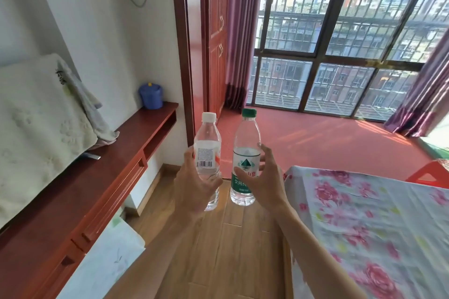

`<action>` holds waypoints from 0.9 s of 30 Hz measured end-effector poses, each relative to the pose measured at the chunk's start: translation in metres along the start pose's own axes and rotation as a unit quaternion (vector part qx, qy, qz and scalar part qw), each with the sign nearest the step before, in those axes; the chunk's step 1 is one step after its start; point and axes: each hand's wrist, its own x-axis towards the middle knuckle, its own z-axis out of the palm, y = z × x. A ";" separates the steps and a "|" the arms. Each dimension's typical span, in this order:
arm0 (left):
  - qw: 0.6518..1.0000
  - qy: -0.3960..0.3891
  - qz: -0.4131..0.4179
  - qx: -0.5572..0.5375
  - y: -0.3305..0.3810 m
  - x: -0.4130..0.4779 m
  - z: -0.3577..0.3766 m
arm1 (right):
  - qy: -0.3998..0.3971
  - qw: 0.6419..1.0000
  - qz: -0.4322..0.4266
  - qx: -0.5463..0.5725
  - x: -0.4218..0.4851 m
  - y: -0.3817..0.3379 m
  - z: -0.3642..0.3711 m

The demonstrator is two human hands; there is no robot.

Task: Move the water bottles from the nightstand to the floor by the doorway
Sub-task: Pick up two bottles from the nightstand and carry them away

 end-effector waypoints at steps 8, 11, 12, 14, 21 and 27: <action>1.000 0.016 -0.010 -0.020 0.005 0.072 0.074 | -0.029 1.000 0.004 0.002 0.094 0.052 -0.019; 1.000 0.014 -0.015 -0.017 0.002 0.094 0.094 | -0.034 0.999 0.002 0.005 0.121 0.068 -0.019; 1.000 0.014 -0.015 -0.014 0.001 0.102 0.099 | -0.034 0.999 0.000 0.005 0.130 0.072 -0.017; 1.000 0.017 -0.014 -0.002 -0.003 0.116 0.110 | -0.037 0.999 -0.003 0.006 0.146 0.081 -0.013; 0.999 0.035 -0.029 0.014 -0.032 0.172 0.135 | -0.058 0.998 -0.002 0.014 0.206 0.108 0.020; 0.999 0.034 -0.030 0.025 -0.075 0.234 0.154 | -0.064 0.998 0.003 0.015 0.267 0.129 0.061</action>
